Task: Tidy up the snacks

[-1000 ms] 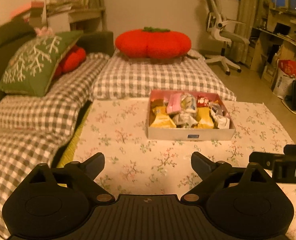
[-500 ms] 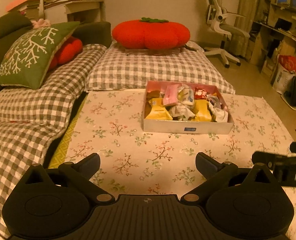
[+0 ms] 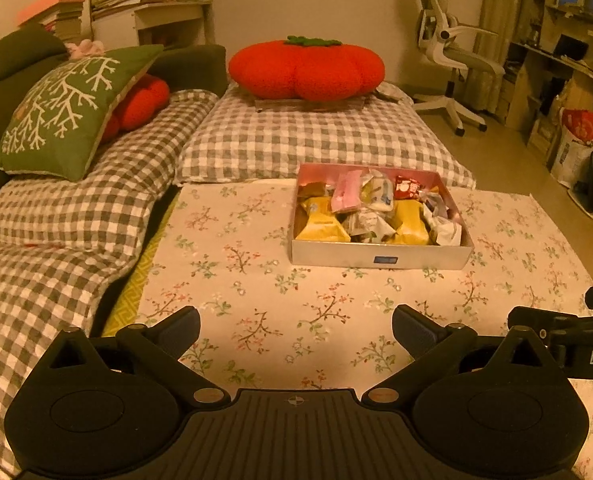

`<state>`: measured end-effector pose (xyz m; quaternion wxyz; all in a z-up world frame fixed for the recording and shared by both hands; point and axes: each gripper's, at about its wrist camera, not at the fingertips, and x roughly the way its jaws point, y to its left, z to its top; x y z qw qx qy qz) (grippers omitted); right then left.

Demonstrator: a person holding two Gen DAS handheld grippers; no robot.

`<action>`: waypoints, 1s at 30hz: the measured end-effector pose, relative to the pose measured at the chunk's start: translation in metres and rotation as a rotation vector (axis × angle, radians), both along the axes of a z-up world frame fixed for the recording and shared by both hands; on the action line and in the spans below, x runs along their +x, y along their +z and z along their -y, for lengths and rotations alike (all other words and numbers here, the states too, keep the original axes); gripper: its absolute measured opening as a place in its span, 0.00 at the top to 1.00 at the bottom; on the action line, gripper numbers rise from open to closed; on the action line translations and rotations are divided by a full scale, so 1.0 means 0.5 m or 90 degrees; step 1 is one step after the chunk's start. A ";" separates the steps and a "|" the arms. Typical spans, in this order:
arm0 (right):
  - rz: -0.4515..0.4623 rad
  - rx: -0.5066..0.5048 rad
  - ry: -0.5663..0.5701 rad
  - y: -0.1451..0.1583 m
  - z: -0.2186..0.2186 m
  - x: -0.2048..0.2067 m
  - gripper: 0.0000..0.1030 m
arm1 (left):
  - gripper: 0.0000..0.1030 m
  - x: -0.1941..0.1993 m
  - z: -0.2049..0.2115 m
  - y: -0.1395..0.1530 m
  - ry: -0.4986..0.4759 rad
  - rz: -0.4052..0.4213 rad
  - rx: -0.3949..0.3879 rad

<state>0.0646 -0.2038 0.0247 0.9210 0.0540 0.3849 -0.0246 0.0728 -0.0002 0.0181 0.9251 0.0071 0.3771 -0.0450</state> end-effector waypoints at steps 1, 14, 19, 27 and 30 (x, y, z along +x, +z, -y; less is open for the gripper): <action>-0.001 -0.001 0.000 0.000 0.000 0.000 0.01 | 0.00 -0.001 0.001 0.000 -0.002 0.001 0.002; -0.004 -0.004 0.002 -0.002 -0.001 0.001 0.01 | 0.00 0.001 0.001 -0.005 -0.002 -0.011 0.001; -0.004 -0.005 0.004 -0.003 -0.002 0.000 0.01 | 0.00 0.002 0.003 -0.005 -0.002 -0.013 0.003; -0.005 -0.008 0.008 -0.005 -0.005 -0.001 0.01 | 0.00 0.002 0.002 -0.008 -0.005 -0.020 -0.004; -0.005 -0.009 0.009 -0.004 -0.005 -0.001 0.01 | 0.00 0.003 0.001 -0.009 -0.002 -0.025 -0.012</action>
